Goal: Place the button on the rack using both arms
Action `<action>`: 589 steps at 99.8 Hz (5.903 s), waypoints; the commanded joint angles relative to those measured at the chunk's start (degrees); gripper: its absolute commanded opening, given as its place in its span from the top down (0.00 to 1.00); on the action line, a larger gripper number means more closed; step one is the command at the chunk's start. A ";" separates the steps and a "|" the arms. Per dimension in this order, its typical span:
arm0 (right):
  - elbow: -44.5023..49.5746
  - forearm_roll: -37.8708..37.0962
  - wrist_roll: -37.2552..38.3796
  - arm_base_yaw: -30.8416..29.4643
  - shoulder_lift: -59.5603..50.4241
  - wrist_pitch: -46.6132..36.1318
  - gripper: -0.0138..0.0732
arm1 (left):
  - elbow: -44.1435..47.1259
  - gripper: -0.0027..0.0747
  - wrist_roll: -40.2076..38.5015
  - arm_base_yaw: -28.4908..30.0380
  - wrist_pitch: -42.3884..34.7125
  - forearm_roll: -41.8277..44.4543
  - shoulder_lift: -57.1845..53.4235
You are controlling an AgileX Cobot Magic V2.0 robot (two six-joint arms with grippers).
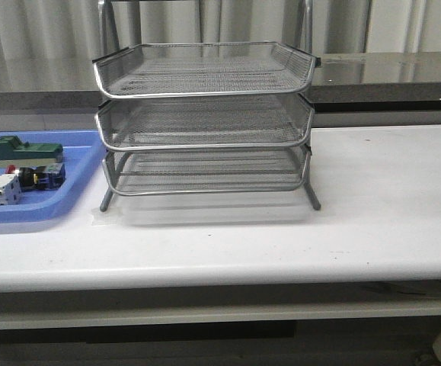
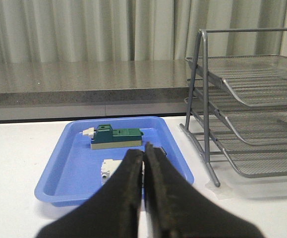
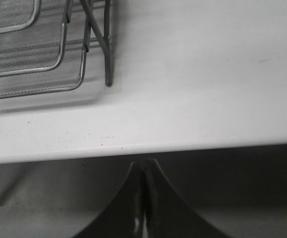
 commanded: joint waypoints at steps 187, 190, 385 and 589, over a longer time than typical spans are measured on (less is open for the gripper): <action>-17.38 91.97 -63.14 2.53 53.40 2.40 0.40 | 2.58 0.96 -0.51 0.16 -4.15 0.06 -1.69; -17.78 91.96 -63.14 2.53 53.78 2.80 0.40 | 2.58 0.96 -0.51 0.16 -4.15 0.06 -1.69; 5.77 92.08 -73.27 2.53 43.35 8.09 0.90 | 2.58 0.96 -0.51 0.16 -4.15 0.06 -1.69; -6.27 -19.01 5.85 2.36 -10.71 23.43 0.26 | 2.58 0.96 -0.51 0.16 -4.15 0.06 -1.69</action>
